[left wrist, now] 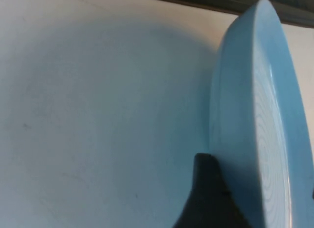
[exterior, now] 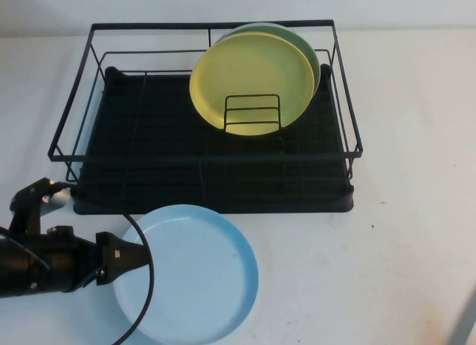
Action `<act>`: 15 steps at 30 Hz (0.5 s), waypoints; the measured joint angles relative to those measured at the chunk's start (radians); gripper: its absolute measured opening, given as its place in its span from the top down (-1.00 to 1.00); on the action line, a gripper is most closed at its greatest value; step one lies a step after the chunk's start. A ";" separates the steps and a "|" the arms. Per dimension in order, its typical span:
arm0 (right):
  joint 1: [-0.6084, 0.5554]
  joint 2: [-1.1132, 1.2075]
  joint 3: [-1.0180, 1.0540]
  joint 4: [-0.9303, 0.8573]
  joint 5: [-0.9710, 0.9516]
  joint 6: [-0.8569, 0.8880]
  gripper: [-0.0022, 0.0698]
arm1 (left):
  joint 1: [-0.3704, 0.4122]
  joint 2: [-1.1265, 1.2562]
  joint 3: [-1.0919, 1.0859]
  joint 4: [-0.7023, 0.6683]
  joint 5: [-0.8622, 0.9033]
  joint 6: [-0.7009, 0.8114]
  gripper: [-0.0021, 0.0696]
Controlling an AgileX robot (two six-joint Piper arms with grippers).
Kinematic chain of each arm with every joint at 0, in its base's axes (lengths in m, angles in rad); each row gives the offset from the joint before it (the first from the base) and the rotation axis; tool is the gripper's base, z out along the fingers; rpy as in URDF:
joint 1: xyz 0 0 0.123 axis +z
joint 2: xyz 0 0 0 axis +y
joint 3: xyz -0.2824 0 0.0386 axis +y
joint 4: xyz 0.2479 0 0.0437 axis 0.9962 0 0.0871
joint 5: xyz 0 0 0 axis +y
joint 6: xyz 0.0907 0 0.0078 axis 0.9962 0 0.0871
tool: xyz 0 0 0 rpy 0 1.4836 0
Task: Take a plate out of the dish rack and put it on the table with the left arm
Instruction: Place the plate from the table
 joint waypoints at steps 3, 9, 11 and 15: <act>0.000 0.000 0.000 0.000 0.000 0.000 1.00 | 0.000 0.000 0.000 -0.001 -0.005 0.015 -0.22; 0.000 0.000 0.000 0.000 0.000 0.000 1.00 | 0.000 0.000 -0.010 0.014 -0.005 0.047 -0.27; 0.000 0.000 0.000 0.000 0.000 0.000 1.00 | 0.000 0.000 -0.038 0.051 -0.005 0.041 -0.28; 0.000 0.000 0.000 0.000 0.000 0.000 1.00 | 0.000 -0.015 -0.111 0.160 -0.003 -0.034 -0.28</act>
